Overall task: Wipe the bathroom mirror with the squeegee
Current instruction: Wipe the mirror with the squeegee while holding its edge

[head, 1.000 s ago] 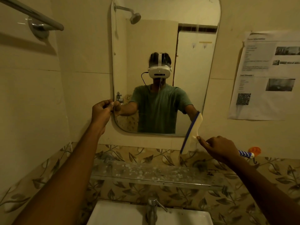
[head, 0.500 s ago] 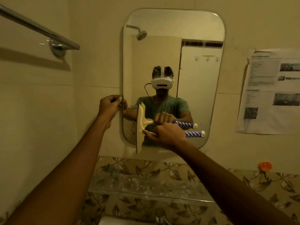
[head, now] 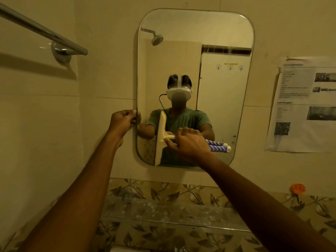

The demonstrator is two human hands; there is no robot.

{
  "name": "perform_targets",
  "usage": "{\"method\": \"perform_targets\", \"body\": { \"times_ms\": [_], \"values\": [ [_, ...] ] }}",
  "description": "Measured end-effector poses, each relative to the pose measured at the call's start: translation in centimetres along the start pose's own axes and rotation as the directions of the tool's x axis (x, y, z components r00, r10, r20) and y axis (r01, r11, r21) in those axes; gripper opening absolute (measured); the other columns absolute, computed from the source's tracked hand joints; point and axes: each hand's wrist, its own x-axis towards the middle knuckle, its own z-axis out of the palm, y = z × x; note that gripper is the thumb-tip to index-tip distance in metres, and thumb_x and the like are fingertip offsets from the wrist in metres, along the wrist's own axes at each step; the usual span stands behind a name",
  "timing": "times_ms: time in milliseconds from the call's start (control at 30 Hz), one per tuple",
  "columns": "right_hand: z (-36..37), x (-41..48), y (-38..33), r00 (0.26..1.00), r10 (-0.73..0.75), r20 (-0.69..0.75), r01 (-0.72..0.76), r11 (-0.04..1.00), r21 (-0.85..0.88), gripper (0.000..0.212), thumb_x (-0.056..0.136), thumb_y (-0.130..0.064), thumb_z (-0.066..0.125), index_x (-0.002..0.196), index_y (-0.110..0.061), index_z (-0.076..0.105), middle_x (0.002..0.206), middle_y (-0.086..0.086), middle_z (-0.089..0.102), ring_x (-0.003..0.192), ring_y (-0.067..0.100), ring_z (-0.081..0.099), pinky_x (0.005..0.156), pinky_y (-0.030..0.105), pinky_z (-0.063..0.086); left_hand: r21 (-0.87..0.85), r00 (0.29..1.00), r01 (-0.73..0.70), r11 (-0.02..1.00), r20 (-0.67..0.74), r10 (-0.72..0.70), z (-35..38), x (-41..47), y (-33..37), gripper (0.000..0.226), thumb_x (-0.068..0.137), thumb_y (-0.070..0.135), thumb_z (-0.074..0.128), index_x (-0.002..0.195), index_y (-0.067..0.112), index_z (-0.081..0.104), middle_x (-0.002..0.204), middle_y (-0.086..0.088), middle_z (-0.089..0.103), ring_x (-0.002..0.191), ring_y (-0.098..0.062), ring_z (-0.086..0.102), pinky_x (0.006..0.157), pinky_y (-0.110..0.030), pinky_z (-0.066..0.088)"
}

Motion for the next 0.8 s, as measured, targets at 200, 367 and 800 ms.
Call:
{"method": "perform_targets", "body": {
  "times_ms": [200,367,800],
  "values": [
    [-1.3,-4.9,8.8,0.992,0.127,0.021,-0.128,0.991,0.028,0.053,0.093,-0.068,0.021,0.11,-0.025,0.046,0.097,0.001,0.058,0.074,0.011,0.055,0.053,0.021,0.038,0.007,0.999,-0.026,1.0,-0.029,0.026,0.2,-0.3,-0.2,0.017,0.093,0.017,0.06,0.104,0.007,0.068,0.087,-0.002,0.068,0.076,-0.007,0.062,0.06,-0.013,0.049],
    [-3.1,-8.3,12.6,0.935,0.302,0.188,-0.309,0.951,0.008,0.074,0.078,-0.077,0.008,0.067,-0.021,0.054,0.061,0.001,0.057,0.057,0.016,0.056,0.064,0.034,0.053,0.008,0.996,-0.056,0.998,-0.067,0.056,0.9,-1.3,0.3,0.011,0.094,0.016,0.058,0.086,0.017,0.066,0.077,0.006,0.064,0.072,-0.003,0.06,0.064,-0.014,0.048],
    [-2.1,-0.7,2.1,0.997,-0.007,0.077,0.014,0.996,-0.083,0.073,0.094,-0.07,0.019,0.123,-0.014,0.055,0.127,0.014,0.053,0.113,0.029,0.055,0.086,0.038,0.043,-0.063,0.998,-0.001,0.998,-0.06,-0.002,0.7,-3.0,0.1,0.01,0.093,0.021,0.06,0.089,0.018,0.068,0.084,0.003,0.07,0.075,-0.003,0.066,0.066,-0.016,0.052]
  ]
}}
